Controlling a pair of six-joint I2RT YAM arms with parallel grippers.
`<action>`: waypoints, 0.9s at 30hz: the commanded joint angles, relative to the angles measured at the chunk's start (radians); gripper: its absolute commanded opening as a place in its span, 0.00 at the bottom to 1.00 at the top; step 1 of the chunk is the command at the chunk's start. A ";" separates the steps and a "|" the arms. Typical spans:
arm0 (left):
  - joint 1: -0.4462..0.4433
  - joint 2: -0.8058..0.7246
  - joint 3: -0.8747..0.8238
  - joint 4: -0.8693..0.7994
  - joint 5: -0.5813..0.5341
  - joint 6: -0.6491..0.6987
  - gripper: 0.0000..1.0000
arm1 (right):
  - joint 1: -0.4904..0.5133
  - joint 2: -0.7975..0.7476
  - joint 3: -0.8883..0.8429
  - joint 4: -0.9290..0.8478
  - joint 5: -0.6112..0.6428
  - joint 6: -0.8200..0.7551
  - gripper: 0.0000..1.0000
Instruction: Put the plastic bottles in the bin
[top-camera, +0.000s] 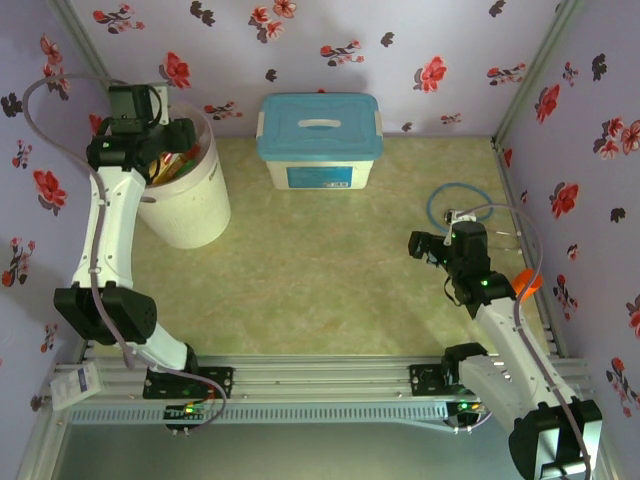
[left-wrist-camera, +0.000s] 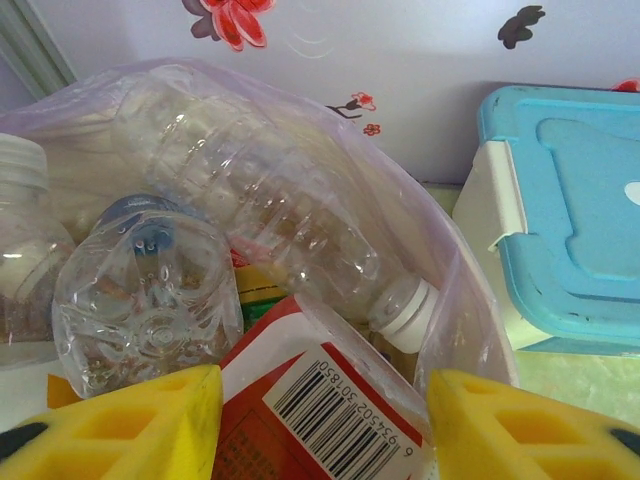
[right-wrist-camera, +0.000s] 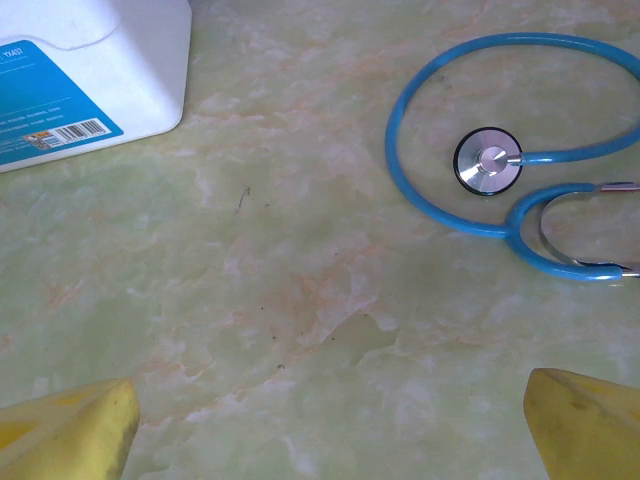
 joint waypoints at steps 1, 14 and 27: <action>0.022 -0.006 -0.002 -0.036 -0.018 -0.021 0.60 | -0.007 -0.014 0.005 -0.002 0.006 0.017 0.99; 0.014 -0.075 0.110 -0.035 0.065 0.018 1.00 | -0.008 -0.007 0.011 0.002 0.007 0.014 0.99; -0.463 -0.468 -0.441 0.146 -0.326 0.112 1.00 | -0.008 0.021 0.044 0.009 0.027 -0.001 0.99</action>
